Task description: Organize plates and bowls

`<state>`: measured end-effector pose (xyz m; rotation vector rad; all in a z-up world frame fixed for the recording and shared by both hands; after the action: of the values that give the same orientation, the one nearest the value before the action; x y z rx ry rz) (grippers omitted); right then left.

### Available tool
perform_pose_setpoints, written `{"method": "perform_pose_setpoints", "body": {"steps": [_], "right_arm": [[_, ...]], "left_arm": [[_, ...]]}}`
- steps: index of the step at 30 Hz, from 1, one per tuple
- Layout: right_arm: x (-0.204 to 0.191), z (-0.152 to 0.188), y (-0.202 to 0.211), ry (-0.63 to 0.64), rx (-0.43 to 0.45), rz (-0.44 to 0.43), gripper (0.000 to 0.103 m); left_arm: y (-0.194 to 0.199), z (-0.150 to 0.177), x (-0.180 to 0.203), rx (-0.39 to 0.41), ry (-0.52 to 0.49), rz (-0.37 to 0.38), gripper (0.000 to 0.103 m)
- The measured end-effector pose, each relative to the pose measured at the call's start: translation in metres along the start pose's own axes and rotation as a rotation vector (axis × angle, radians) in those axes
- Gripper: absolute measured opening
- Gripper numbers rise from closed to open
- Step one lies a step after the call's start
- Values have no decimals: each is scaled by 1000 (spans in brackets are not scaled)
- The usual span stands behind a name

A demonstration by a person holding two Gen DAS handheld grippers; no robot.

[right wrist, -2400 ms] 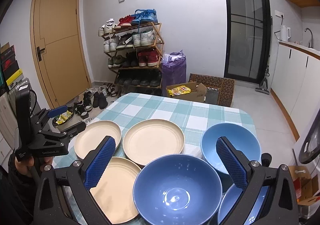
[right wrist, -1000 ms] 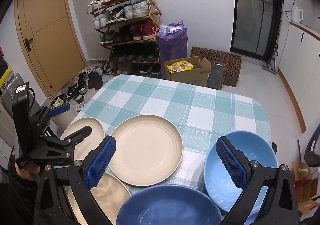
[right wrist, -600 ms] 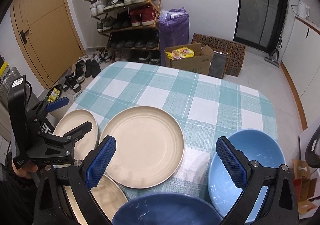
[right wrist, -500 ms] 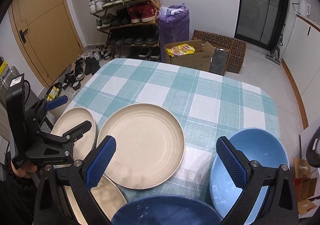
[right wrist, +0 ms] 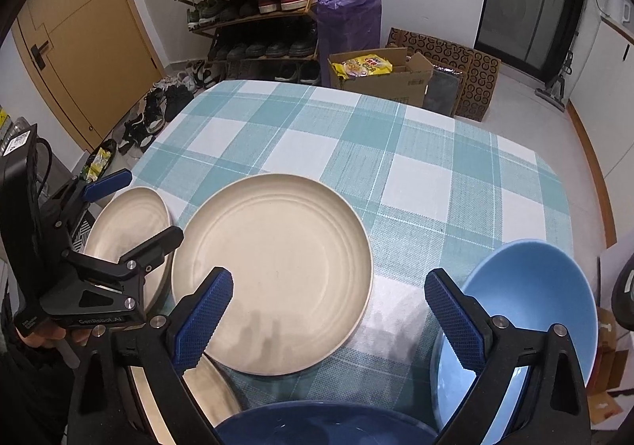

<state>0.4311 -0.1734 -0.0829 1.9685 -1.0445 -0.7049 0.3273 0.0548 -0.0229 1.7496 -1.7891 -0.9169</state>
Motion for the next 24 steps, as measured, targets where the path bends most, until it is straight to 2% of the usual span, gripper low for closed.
{"method": "perform_pose_setpoints", "body": {"steps": [14,22,24], "right_arm": [[-6,6,-34,36,-103,15,93],[-8,11,-50,54,-160,35,89],[-8,12,-52,55,-169,36,89]], "left_arm": [[-12,6,4,-26,-35,34,103],[-16,8,6,-40,-46,52,100],[-18,9,6,-48,-51,55,96]]}}
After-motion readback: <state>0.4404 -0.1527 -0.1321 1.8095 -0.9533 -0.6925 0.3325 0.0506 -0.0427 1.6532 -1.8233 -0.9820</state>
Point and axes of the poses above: each gripper's, at about its wrist camera, not at the fingertips, and y roughly against the way its jaws point, x to its right, z to its underside, the point moved 3 cm from there along -y, roughly the way its jaws point, and after that the axes turned 8 degrees about -y, right-handed, at the moved point
